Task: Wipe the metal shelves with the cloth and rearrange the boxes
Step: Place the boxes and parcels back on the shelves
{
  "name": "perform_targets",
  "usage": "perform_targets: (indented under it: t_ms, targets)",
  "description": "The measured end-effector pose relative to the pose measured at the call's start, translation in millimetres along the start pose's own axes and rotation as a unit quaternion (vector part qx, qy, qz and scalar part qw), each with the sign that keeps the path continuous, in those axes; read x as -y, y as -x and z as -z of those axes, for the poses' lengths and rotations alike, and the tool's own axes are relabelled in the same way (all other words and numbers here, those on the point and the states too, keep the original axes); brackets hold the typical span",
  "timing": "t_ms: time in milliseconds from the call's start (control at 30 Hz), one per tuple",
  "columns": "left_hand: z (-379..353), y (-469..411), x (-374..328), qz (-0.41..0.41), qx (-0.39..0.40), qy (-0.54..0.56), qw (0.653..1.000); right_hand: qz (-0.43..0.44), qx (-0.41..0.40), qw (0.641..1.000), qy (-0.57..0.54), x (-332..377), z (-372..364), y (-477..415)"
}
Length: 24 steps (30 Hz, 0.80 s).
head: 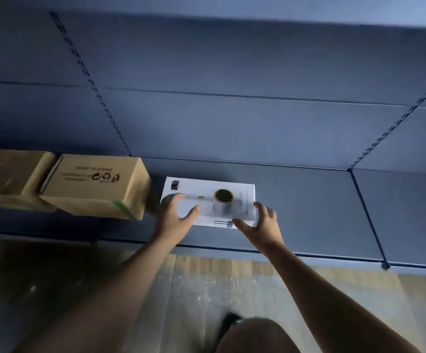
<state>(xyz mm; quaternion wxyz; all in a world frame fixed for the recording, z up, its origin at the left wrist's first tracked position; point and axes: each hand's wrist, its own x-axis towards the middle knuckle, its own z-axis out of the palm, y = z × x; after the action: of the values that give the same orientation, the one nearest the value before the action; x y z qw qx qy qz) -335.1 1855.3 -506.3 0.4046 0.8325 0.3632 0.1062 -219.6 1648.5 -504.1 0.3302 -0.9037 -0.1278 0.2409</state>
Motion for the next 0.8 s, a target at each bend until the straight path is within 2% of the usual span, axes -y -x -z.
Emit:
perform_targets:
  t_ms: [67, 167, 600, 800]
  targets:
    - [-13, -10, 16, -0.021, -0.038, -0.032, 0.999, 0.0, -0.018, 1.0, -0.014, -10, -13, -13]
    - [-21, -21, 30, 0.002, -0.044, -0.057, 0.997, 0.024, -0.043, 0.998, -0.049, -18, -26, -26]
    - [-28, -52, 58, 0.091, -0.037, 0.014, 0.995, 0.023, -0.044, 0.996, -0.07, -19, -30, -47]
    - [-35, -48, 57, 0.101, -0.033, 0.037, 0.994, 0.024, -0.042, 0.997, -0.068, -22, -33, -46]
